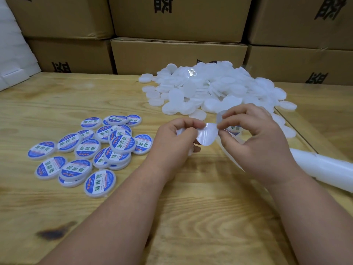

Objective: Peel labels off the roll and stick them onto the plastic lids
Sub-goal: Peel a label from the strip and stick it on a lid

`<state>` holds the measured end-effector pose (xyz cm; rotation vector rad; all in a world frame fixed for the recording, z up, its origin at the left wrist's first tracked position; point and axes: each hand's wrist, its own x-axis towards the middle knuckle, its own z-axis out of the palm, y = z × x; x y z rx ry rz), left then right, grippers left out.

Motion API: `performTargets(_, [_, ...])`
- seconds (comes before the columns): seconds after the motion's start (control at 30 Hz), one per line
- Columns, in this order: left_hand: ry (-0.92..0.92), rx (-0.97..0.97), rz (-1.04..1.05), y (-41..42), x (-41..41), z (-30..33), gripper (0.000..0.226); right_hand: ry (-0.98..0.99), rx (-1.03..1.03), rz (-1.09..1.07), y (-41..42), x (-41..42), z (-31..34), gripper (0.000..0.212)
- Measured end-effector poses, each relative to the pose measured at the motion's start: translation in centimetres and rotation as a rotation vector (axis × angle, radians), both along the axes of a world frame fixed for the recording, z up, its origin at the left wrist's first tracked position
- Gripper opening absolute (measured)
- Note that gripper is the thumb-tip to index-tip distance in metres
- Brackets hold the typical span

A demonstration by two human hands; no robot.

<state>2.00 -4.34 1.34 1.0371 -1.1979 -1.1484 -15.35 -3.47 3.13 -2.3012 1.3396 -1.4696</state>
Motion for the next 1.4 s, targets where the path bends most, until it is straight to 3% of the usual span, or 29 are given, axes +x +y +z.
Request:
performTargets(0.13, [0.202, -0.012, -0.091, 0.0, 0.1, 0.2, 0.027, -0.158, 0.092, -0.017, 0.3, 0.6, -0.2, 0.032])
performTargets(0.23, [0.275, -0.014, -0.133, -0.2, 0.3, 0.2, 0.036, -0.426, 0.255, 0.021, 0.4, 1.5, -0.3, 0.016])
performTargets(0.33, [0.343, 0.027, -0.081, -0.4, 0.5, 0.3, 0.044, -0.65, 0.324, 0.057, 0.4, 1.7, -0.3, 0.021])
performTargets(0.47, [0.351, 0.069, -0.031, -0.8, 0.6, -0.1, 0.029, -0.777, 0.377, 0.068, 0.3, 1.5, 0.0, 0.026])
performTargets(0.53, [0.353, 0.079, -0.06, -0.8, 0.6, -0.2, 0.041, -0.799, 0.378, 0.075, 0.2, 1.4, 0.1, 0.023])
performTargets(0.67, [0.406, 0.082, -0.15, -0.8, 0.6, 0.1, 0.043, -0.848, 0.393, 0.155, 0.5, 1.4, 0.5, 0.007])
performTargets(0.77, [0.472, 0.111, -0.159, -0.7, 0.5, 0.2, 0.038, -0.867, 0.532, 0.29, 0.6, 1.4, 0.7, 0.013])
performTargets(0.9, [0.619, 0.139, -0.259, -0.3, 0.6, 0.6, 0.039, -0.703, 0.669, 0.251, 0.7, 2.2, 0.0, 0.015])
performTargets(1.4, [0.487, 0.075, -0.252, -0.5, 0.2, 0.2, 0.039, -0.656, 0.682, 0.121, 0.5, 2.9, -0.7, 0.027])
